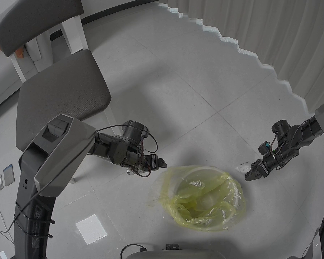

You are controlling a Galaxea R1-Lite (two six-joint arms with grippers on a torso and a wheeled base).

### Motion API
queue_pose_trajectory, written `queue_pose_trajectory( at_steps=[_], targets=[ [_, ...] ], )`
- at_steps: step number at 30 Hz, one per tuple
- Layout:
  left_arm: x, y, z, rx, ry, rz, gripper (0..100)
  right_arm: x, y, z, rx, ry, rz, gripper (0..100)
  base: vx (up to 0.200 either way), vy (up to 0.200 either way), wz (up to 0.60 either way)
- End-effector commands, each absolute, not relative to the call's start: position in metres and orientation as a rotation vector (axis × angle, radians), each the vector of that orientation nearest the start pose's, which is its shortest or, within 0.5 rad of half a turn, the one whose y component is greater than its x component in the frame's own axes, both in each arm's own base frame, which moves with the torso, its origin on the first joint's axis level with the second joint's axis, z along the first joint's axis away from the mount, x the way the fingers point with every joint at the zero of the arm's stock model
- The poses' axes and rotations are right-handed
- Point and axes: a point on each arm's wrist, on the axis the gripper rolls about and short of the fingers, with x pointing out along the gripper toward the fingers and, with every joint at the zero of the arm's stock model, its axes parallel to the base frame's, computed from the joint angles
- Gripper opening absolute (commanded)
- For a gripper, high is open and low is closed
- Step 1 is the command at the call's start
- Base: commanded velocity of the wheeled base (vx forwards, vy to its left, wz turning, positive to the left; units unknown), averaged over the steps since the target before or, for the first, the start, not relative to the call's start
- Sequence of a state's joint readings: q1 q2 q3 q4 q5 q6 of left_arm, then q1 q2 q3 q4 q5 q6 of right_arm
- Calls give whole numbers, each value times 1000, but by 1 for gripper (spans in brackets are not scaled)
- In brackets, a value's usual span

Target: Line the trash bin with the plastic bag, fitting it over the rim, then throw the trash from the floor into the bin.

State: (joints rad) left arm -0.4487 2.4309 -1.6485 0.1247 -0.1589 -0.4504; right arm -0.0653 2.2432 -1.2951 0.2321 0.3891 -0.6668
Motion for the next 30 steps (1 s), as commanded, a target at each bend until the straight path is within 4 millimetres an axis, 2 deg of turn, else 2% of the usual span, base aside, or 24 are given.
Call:
queue_pose_trajectory(
  at_steps=[1, 4, 5, 7, 12, 16, 21, 27, 30],
  targets=[
    [409, -202, 71, -280, 986, -361, 100, 377, -18, 58, -326, 981, 642, 100, 0, 0, 0],
    [391, -202, 62, -255, 1049, -376, 100, 368, -17, 62, -329, 987, 648, 100, 0, 0, 0],
    [391, -202, 62, -255, 1049, -376, 100, 368, -17, 62, -329, 987, 648, 100, 0, 0, 0],
    [378, -206, 52, -247, 1077, -396, 100, 358, -16, 62, -326, 1001, 654, 100, 0, 0, 0],
    [370, -212, 39, -252, 1034, -433, 100, 338, -16, 55, -322, 1030, 663, 100, 0, 0, 0],
    [368, -213, 35, -256, 1023, -441, 100, 331, -15, 52, -322, 1029, 662, 100, 0, 0, 0],
    [363, -215, 45, -259, 1011, -451, 100, 330, -15, 54, -322, 1024, 662, 100, 0, 0, 0],
    [361, -205, 68, -274, 964, -440, 100, 330, -15, 59, -326, 1007, 657, 100, 0, 0, 0],
    [359, -201, 71, -269, 977, -426, 100, 330, -15, 59, -327, 1004, 656, 100, 0, 0, 0]
  ],
)
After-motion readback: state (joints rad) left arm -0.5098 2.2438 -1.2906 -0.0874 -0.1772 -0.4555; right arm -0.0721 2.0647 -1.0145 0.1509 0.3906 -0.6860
